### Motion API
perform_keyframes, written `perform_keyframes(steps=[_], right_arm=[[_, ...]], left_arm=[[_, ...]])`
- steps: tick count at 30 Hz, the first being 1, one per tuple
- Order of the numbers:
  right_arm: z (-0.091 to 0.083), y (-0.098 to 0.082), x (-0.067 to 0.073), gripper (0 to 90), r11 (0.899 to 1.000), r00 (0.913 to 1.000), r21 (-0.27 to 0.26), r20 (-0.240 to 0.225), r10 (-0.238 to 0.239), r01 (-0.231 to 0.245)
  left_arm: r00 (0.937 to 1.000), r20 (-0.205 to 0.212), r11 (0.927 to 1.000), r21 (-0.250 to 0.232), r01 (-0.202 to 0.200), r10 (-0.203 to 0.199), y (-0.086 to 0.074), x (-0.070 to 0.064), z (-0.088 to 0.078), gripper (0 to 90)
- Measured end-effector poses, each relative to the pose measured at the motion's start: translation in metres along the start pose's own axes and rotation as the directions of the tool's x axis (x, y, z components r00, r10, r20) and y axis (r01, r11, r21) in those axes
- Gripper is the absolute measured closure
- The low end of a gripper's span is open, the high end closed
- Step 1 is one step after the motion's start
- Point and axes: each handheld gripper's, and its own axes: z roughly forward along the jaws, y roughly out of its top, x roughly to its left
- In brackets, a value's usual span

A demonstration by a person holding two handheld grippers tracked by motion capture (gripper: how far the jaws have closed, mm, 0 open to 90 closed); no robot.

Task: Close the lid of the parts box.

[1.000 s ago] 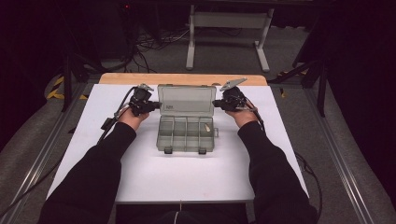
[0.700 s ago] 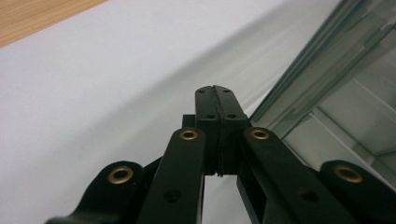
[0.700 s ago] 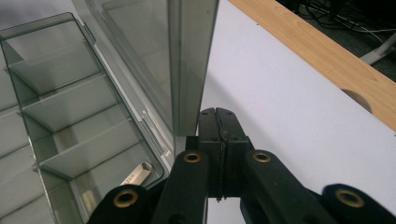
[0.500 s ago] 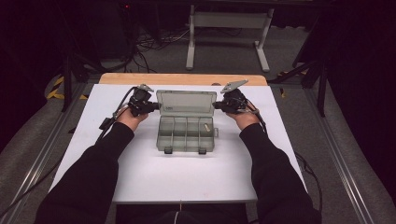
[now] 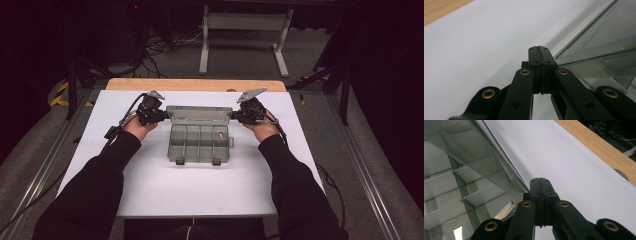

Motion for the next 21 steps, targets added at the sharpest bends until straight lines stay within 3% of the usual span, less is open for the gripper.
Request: perform_keyframes(steps=[9,21], right_arm=[[-0.003,-0.002,0.005,89.9,1.0,0.9998,0.005,-0.017,-0.007,0.007],[-0.01,-0.005,0.015,89.9,1.0,0.9982,0.009,-0.056,-0.023,0.023]], left_arm=[[0.9997,0.012,0.9996,0.021,-0.021,0.021,0.0,-0.004,-0.004,89.7],[0.9934,0.076,0.9942,0.06,-0.09,0.085,-0.001,-0.01,-0.012,89.8]])
